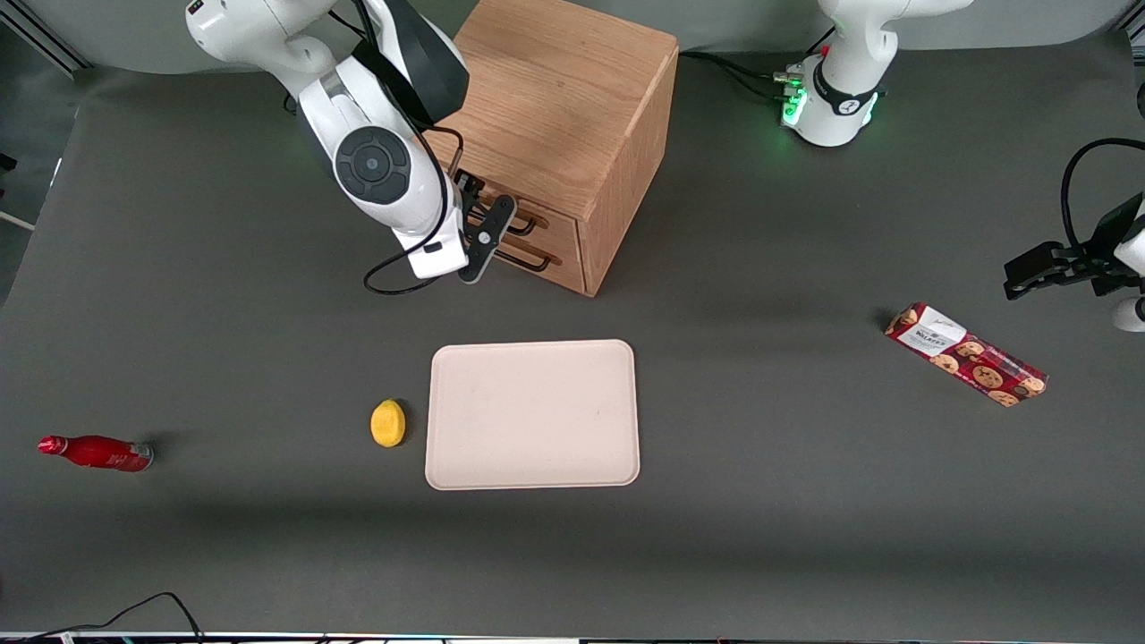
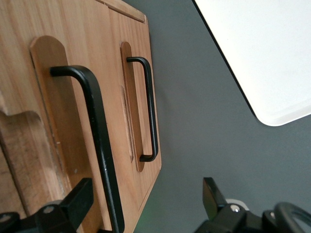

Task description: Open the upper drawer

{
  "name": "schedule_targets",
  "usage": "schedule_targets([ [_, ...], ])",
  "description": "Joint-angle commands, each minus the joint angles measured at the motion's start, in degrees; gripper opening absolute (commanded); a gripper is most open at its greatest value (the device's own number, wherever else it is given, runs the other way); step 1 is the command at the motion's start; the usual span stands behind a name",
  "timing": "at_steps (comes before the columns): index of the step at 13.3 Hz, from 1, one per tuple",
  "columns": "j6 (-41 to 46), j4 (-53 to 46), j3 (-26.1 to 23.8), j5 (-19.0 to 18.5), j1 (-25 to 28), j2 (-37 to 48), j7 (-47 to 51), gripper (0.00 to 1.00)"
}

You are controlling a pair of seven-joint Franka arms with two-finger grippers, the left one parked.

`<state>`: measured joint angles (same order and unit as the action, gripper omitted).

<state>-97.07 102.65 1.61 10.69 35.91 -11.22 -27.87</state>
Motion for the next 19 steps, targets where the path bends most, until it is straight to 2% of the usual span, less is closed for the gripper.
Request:
schedule_targets([
  [1,-1.27,0.97,-0.38,3.37,-0.67,-0.21,-1.92,1.00],
  [4,-1.37,1.50,-0.38,4.42,-0.76,-0.21,-1.92,1.00],
  [19,-5.67,3.78,-0.38,4.52,-1.02,-2.40,-1.31,1.00],
])
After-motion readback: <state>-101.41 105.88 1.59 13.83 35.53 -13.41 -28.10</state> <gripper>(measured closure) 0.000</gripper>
